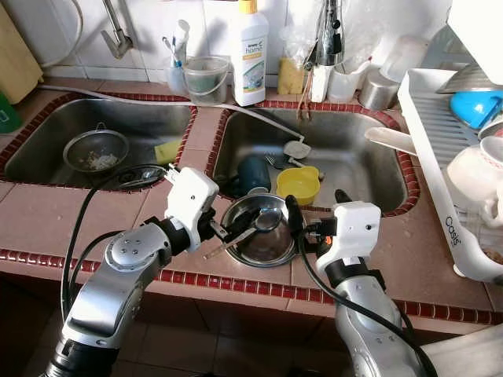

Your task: Kitchen organization

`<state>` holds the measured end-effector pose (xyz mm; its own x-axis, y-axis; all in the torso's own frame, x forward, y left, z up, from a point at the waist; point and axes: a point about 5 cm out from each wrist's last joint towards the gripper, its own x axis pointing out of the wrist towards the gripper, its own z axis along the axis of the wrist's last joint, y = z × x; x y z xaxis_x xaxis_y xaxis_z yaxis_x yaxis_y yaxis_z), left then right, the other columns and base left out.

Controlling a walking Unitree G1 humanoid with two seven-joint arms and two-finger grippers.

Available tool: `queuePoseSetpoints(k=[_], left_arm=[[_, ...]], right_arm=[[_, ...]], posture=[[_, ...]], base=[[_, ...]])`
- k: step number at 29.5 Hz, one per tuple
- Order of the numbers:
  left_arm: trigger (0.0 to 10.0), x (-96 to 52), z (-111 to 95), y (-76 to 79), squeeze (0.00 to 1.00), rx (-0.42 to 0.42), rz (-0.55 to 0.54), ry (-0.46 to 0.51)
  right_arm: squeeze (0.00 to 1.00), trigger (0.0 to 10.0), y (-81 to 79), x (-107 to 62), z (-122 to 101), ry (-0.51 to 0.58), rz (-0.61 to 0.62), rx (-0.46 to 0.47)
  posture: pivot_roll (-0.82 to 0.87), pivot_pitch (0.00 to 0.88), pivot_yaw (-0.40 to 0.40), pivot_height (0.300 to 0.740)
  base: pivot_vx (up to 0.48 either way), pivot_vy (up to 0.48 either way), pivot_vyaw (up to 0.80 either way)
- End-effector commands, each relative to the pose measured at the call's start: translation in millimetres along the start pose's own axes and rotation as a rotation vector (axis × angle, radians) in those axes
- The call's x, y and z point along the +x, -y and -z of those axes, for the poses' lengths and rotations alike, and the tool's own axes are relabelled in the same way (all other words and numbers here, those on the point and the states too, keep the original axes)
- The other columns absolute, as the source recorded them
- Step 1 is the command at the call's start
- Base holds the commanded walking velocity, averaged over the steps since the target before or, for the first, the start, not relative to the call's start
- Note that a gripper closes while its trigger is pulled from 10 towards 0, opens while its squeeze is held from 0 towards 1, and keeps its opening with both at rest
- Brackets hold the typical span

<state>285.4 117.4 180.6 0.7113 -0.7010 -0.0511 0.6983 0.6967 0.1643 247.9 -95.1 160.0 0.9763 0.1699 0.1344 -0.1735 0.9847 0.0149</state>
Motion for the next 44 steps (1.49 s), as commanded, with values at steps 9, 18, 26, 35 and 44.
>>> queuePoseSetpoints(k=[9,18,26,35,44], left_arm=[[10.0,-3.2,1.7,-0.6,0.00,0.011,0.003,-0.012],[10.0,-2.4,1.3,-1.0,0.00,0.012,0.004,-0.013],[10.0,-2.1,1.0,-1.9,0.00,0.013,0.004,-0.013],[10.0,-1.5,0.5,-2.3,0.00,0.016,0.005,-0.012],[10.0,-0.9,-3.4,-3.0,0.00,0.009,0.004,0.015]], right_arm=[[0.00,10.0,-4.4,-1.3,-4.1,0.014,-0.004,0.013],[0.00,10.0,-4.3,-2.1,-3.8,0.013,0.003,0.016],[0.00,10.0,-4.4,-1.6,-3.5,0.013,0.010,0.018],[0.00,10.0,-4.9,-1.1,-3.4,0.013,0.013,0.019],[0.00,10.0,-5.7,-0.2,-3.5,0.016,0.010,0.020]], posture=[[-0.13,0.156,0.056,0.740],[-0.14,0.157,0.057,0.740],[-0.14,0.155,0.059,0.740],[-0.14,0.151,0.061,0.740],[-0.13,0.147,0.062,0.740]], base=[[0.000,0.000,0.00],[-0.037,0.000,0.00],[-0.306,0.000,0.00],[-0.302,0.000,0.00],[-0.030,0.000,0.00]])
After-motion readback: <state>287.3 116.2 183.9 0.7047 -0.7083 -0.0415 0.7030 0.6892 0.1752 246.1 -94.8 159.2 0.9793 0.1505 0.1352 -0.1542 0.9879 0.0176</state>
